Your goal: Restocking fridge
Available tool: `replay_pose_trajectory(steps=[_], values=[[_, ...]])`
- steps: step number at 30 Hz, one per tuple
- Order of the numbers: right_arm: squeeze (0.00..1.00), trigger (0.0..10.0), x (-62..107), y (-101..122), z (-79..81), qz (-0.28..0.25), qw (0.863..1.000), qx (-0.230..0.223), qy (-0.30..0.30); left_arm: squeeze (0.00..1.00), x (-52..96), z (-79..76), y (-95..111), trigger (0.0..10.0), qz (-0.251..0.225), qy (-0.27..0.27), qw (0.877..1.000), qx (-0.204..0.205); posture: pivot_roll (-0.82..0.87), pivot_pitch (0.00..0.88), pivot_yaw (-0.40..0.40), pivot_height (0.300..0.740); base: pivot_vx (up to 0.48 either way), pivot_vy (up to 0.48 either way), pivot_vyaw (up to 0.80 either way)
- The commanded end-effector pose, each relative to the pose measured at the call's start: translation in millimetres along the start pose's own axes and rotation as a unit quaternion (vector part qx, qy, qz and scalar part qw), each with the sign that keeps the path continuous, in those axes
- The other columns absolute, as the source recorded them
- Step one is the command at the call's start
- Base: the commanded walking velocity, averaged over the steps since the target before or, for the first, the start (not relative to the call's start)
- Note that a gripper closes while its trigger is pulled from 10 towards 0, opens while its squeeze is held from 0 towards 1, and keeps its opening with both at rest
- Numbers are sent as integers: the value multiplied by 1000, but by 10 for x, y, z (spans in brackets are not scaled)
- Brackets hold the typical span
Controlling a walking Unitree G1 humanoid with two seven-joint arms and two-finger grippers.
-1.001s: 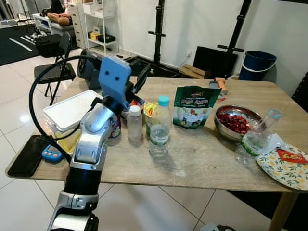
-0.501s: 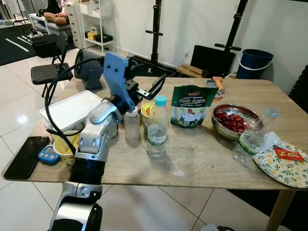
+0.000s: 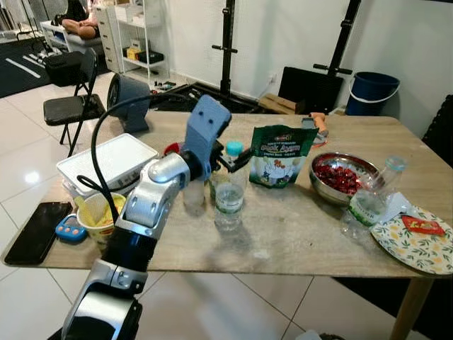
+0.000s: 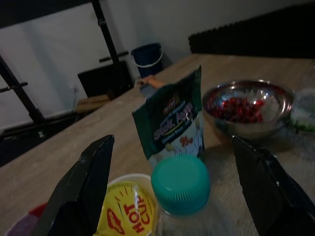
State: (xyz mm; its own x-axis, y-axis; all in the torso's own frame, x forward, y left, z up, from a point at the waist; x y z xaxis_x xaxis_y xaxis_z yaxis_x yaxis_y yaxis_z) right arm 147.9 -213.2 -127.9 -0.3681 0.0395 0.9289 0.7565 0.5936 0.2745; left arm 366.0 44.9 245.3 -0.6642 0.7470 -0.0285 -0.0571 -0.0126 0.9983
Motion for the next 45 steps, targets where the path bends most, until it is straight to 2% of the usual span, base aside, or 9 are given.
replay_pose_trajectory(steps=[1, 8, 11, 20, 38, 39, 40, 41, 45], values=[[0, 10000, 2, -30, 5, 5, 1000, 1, 0, 0, 3, 42, -8, 10000, 13, 9, 1000, 6, -53, 0, -6, 740, 0, 0, 0], [0, 10000, 3, -33, 2, 5, 1000, 1, -1, 0, -7, 39, -33, 10000, 13, 4, 1000, 23, -58, 0, -6, 740, 0, 0, 0], [0, 10000, 4, -39, 1, 6, 1000, 1, -1, 0, -21, 8, -40, 10000, 5, -6, 998, 56, -60, 0, -6, 740, 0, 0, 0], [0, 10000, 7, -64, 0, 8, 1000, 0, -1, 0, -52, -32, -116, 10000, 12, -28, 994, 101, -67, 0, -6, 740, 0, 0, 0], [0, 10000, 8, -78, 9, 9, 1000, -3, -1, 0, -106, 5, -105, 10000, 20, -40, 994, 96, -79, 0, 2, 740, 0, 0, 0], [0, 10000, 8, -77, 9, 9, 1000, -3, -1, 0, -110, -2, -106, 7882, 21, -44, 994, 95, -79, 0, 2, 740, 0, 0, 0], [0, 10000, 8, -77, 9, 9, 1000, -3, -1, 0, -110, -2, -106, 7882, 21, -44, 994, 95, -79, 0, 2, 740, 0, 0, 0], [0, 10000, 8, -77, 9, 9, 1000, -3, -2, 0, -112, -18, -110, 0, 21, -49, 994, 96, -79, 0, 2, 740, 0, 0, 0], [0, 10000, 8, -76, 5, 9, 1000, -3, -2, 0, -116, -55, -131, 0, 26, -57, 994, 94, -82, 0, 2, 740, 0, 0, 0]])
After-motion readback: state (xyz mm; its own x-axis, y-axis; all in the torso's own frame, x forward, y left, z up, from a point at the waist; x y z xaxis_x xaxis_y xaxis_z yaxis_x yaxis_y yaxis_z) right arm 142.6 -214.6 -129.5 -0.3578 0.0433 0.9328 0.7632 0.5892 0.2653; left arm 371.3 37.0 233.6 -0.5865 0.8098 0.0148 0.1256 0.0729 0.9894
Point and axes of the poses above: a point about 5 cm out from each wrist's last joint towards the gripper, its own x axis pointing back from the gripper into the wrist, its own y axis along the axis of the wrist's last joint, z = x × y, the point moved 3 cm from there along -x, pointing out of the wrist towards the gripper, and after that the axes turned 13 degrees about x, right-handed, at the moved point
